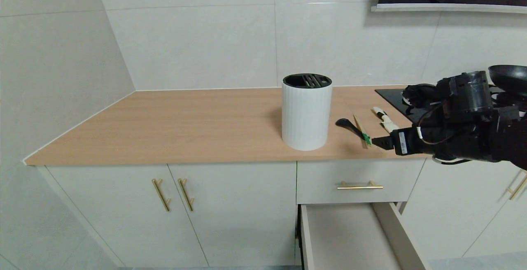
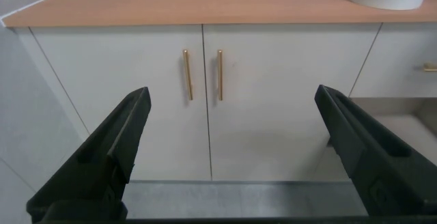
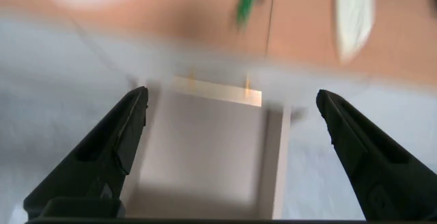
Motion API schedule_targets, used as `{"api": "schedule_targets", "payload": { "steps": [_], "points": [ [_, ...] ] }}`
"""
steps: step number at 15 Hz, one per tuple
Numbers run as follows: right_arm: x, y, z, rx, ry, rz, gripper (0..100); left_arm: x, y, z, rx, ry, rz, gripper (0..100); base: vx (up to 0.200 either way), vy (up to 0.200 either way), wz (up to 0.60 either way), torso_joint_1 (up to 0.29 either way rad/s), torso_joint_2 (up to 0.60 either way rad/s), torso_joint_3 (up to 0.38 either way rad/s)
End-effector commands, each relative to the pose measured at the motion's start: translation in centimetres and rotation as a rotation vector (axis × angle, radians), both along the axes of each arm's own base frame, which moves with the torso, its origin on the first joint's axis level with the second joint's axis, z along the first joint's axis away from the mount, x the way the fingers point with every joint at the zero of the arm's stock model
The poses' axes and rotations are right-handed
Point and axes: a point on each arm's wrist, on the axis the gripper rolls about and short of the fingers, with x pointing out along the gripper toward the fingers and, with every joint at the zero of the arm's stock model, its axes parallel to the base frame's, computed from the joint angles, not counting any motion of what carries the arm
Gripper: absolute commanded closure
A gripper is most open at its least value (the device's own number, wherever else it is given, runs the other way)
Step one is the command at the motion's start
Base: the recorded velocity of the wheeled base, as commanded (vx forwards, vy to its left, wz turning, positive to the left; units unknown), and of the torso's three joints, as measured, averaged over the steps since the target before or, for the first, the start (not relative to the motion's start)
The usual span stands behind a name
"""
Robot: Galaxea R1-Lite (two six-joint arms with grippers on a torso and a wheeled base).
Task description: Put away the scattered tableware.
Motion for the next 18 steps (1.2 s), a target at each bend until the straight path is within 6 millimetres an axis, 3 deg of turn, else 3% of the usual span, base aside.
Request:
{"api": "schedule_targets", "payload": {
  "steps": [1,3,5,8,18],
  "points": [
    [3.3,1.0,0.3,0.040,0.000,-0.033,0,0.0,0.0,0.0,0.000,0.001,0.001,0,0.000,0.000,0.00,0.000,0.00,0.000],
    [4.5,1.3,0.6,0.096,0.000,-0.093,0,0.0,0.0,0.0,0.000,0.001,0.001,0,0.000,0.000,0.00,0.000,0.00,0.000],
    [7.3,2.1,-1.5,0.041,0.007,-0.250,0,0.0,0.0,0.0,0.000,0.001,0.001,0,0.000,0.000,0.00,0.000,0.00,0.000],
    [9.4,3.1,-3.6,0.071,0.028,-0.292,0,0.0,0.0,0.0,0.000,0.001,0.001,0,0.000,0.000,0.00,0.000,0.00,0.000],
    [12.1,3.6,-7.9,0.086,0.052,-0.319,0,0.0,0.0,0.0,0.000,0.001,0.001,0,0.000,0.000,0.00,0.000,0.00,0.000]
  ]
}}
